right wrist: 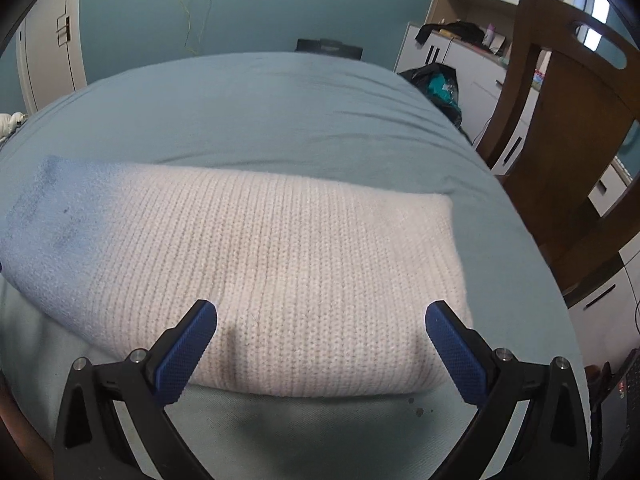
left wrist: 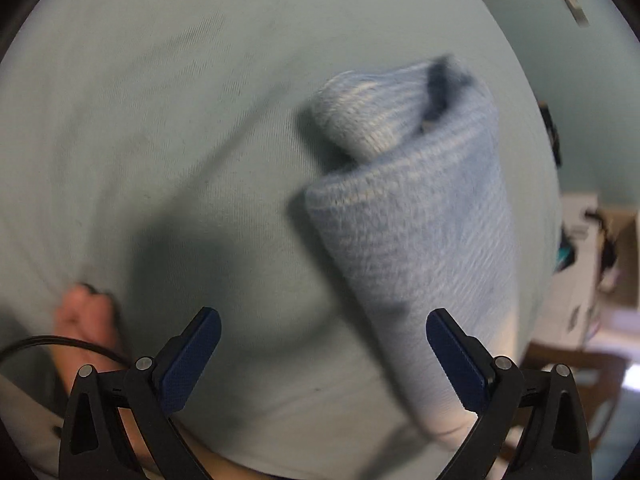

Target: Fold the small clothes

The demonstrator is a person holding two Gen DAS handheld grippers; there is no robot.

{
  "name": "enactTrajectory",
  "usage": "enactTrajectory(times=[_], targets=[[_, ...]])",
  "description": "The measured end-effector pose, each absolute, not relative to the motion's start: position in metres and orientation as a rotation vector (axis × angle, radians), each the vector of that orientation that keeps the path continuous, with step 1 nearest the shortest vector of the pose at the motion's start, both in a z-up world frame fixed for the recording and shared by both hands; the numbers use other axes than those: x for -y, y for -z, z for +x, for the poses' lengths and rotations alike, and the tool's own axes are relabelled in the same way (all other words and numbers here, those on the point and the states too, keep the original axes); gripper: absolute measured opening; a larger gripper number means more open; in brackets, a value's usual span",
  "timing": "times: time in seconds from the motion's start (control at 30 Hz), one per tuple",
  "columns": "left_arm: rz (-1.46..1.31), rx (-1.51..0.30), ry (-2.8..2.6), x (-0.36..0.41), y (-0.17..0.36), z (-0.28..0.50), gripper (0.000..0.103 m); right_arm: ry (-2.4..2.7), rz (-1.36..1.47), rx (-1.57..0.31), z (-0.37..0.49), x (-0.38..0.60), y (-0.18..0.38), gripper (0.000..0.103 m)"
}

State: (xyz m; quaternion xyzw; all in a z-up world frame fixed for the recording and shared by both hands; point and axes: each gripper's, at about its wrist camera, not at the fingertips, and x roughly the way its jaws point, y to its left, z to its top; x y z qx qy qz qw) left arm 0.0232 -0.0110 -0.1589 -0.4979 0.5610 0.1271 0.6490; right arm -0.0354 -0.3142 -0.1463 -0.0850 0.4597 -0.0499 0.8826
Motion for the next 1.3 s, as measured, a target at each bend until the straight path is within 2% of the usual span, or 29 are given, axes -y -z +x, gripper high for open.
enactTrajectory(times=[0.17, 0.4, 0.7, 0.77, 0.8, 0.87, 0.93, 1.07, 1.17, 1.3], targets=[[-1.268, -1.221, -0.311, -0.004, 0.175, 0.038, 0.103, 0.104, -0.201, -0.999, -0.019, 0.31, 0.159, 0.102], [-1.469, -1.217, -0.284, 0.011, 0.205, 0.051, 0.103, 0.126, -0.181, -0.944, -0.015, 0.313, 0.153, 0.102], [-1.392, -1.128, -0.296, 0.031, 0.195, 0.103, 0.103, 0.22, -0.113, -0.981, -0.001, 0.339, 0.16, 0.102], [-1.33, -1.154, -0.251, 0.04, 0.191, 0.123, 0.083, 0.232, -0.093, -0.996, 0.003, 0.343, 0.165, 0.102], [-1.296, -1.168, -0.243, 0.04, 0.186, 0.129, 0.08, 0.234, -0.078, -1.001, 0.005, 0.346, 0.166, 0.102], [-1.292, -1.165, -0.222, 0.038, 0.177, 0.134, 0.054, 0.25, -0.065, -1.004, 0.006, 0.348, 0.17, 0.102], [-1.318, -1.146, -0.205, 0.034, 0.168, 0.132, 0.045, 0.262, -0.071, -0.993, 0.004, 0.346, 0.173, 0.102], [-1.258, -1.102, -0.163, 0.033, 0.141, 0.134, 0.038, 0.272, -0.087, -1.03, 0.003, 0.339, 0.175, 0.102], [-1.194, -1.071, -0.136, 0.027, 0.113, 0.124, 0.037, 0.228, -0.045, -1.07, 0.005, 0.338, 0.173, 0.102], [-0.965, -0.974, -0.161, 0.025, 0.056, 0.11, 0.037, 0.067, -0.053, -1.115, -0.001, 0.311, 0.173, 0.102]])
